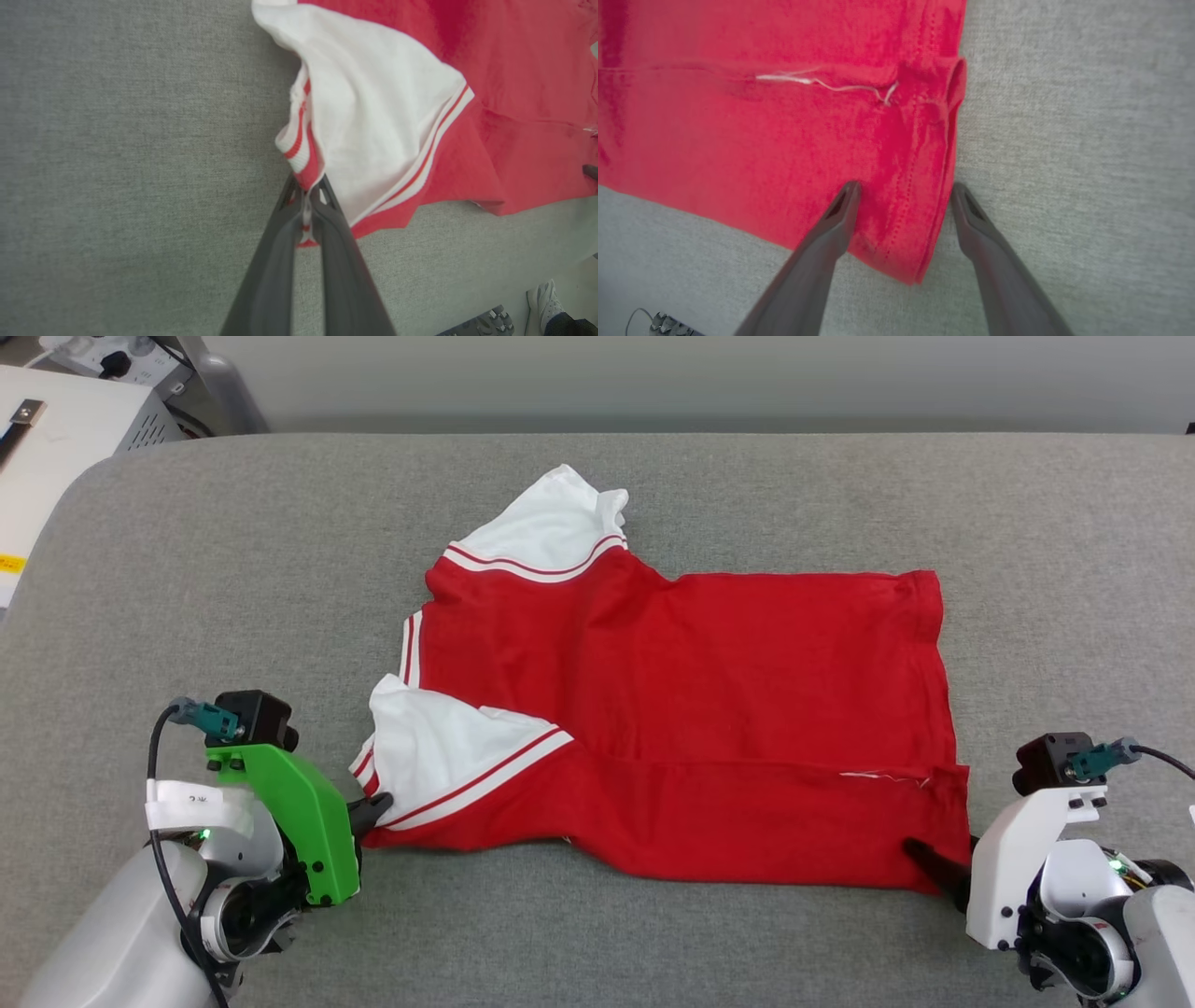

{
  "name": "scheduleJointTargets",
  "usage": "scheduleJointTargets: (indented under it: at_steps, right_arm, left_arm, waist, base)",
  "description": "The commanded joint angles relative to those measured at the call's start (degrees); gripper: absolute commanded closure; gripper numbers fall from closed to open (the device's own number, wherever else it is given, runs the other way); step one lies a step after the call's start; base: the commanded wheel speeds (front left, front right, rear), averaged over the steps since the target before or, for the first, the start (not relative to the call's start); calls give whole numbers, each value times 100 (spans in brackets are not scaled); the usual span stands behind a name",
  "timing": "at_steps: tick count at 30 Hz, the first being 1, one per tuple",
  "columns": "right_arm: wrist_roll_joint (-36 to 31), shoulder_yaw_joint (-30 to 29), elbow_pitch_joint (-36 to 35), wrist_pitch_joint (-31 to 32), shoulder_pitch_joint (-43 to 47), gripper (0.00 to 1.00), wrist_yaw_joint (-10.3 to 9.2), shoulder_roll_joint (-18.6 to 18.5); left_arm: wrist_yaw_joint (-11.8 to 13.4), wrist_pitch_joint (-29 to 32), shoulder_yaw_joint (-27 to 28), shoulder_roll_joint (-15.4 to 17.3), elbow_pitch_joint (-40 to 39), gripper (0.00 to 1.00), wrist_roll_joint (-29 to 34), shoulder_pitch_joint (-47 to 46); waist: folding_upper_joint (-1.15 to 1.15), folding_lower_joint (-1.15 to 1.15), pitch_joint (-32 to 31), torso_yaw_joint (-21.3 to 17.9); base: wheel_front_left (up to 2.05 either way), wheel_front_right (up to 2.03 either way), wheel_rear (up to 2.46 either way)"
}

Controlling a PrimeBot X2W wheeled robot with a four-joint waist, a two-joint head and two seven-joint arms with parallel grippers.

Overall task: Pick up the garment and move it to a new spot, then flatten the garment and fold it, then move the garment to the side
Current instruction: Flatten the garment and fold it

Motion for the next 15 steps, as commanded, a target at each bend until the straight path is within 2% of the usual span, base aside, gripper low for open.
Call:
scheduleJointTargets:
  at_steps: [1, 3, 4, 5, 6, 15]
  right_arm:
    - [-20, 90, 208, 210, 43, 0, -44, 106]
    - [-2, 125, 349, 418, 43, 0, -44, 199]
    - [-5, 142, 388, 486, 31, 16, -44, 227]
    - [1, 152, 397, 507, 9, 62, -44, 256]
    - [9, 148, 395, 498, -23, 100, -44, 286]
    - [7, -84, -11, 217, -91, 100, -44, 161]
  left_arm:
    - [35, -48, 21, 41, -38, 100, 88, 108]
    - [63, -42, 19, 48, -70, 100, 88, 129]
    - [70, -42, 19, 51, -85, 100, 89, 133]
    - [75, -43, 19, 54, -101, 100, 90, 135]
    - [78, -58, 23, 57, -120, 100, 95, 136]
    - [68, -225, 62, 101, -249, 100, 110, 262]
  waist:
    - [0, 0, 25, 28]
    - [0, 0, 45, 35]
    - [0, 0, 53, 37]
    - [0, 0, 63, 39]
    - [0, 0, 70, 39]
    - [0, 0, -179, 74]
  base:
    - [0, 0, 0]
    - [0, 0, 0]
    - [0, 0, 0]
    - [0, 0, 0]
    - [0, 0, 0]
    - [0, 0, 0]
